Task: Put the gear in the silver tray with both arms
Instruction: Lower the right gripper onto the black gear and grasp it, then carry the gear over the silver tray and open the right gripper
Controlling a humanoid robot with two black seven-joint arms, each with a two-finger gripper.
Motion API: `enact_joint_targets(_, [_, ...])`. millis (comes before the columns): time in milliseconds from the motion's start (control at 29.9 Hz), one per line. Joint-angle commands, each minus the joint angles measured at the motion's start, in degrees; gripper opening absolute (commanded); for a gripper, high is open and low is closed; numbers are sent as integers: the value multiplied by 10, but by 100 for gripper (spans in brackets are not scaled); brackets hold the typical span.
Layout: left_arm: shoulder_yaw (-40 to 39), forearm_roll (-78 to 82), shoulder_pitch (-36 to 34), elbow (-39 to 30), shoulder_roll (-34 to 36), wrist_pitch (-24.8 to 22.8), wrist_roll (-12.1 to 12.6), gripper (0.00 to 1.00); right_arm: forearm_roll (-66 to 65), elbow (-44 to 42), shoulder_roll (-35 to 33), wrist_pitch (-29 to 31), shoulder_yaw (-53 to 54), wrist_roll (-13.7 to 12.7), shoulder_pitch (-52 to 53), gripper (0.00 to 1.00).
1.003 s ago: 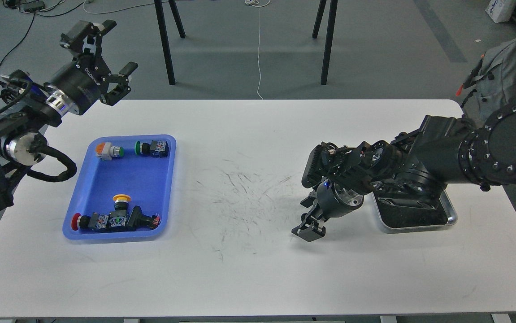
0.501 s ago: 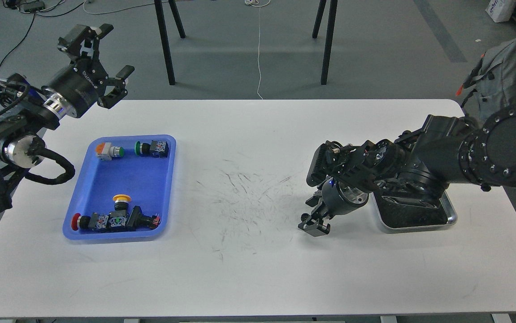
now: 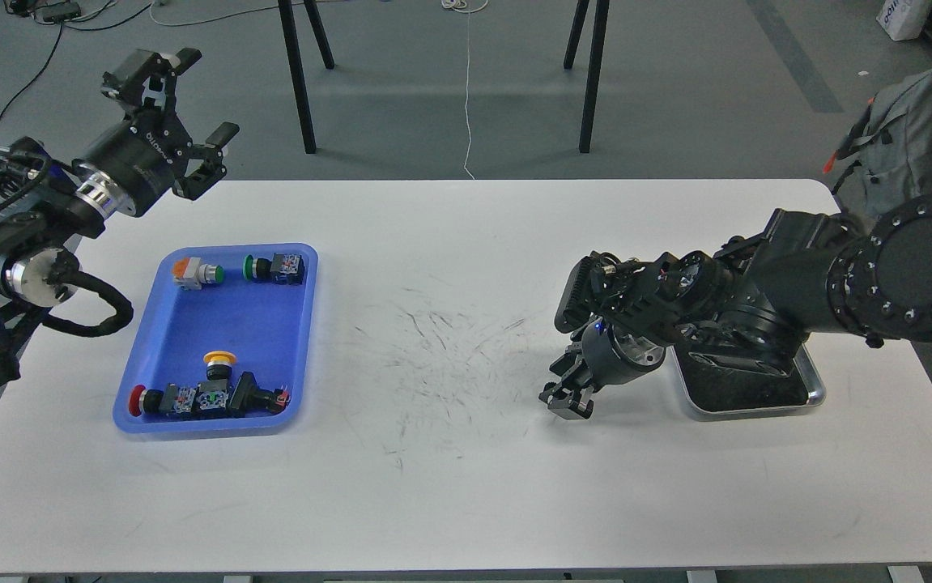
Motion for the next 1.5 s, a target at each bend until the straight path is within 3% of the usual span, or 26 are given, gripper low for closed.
enact_joint_targets(0, [0, 0, 0, 0, 0, 0, 0, 100, -1, -2, 0, 0, -1, 0, 2, 37])
enact_joint_targets(100, [0, 0, 0, 1, 0, 0, 0, 100, -3, -2, 0, 0, -2, 0, 4, 30])
enact_joint_targets(301, [0, 0, 1, 8, -1, 0, 0, 100, -1, -3, 0, 2, -1, 0, 7, 23])
enact_joint_targets(535, [0, 0, 1, 8, -5, 0, 0, 100, -1, -16, 0, 3, -1, 0, 8, 2])
enact_joint_targets(836, [1, 1, 1, 18, -14, 0, 0, 100, 23, -22, -4, 9, 8, 0, 21, 2])
enact_joint_targets(1203, [1, 1, 8, 43, -33, 0, 0, 100, 42, -10, -152, 20, 4, 0, 53, 2])
enact_joint_targets(1471, [2, 3, 8, 44, -39, 0, 0, 100, 19, 56, -257, 22, -7, 0, 63, 2])
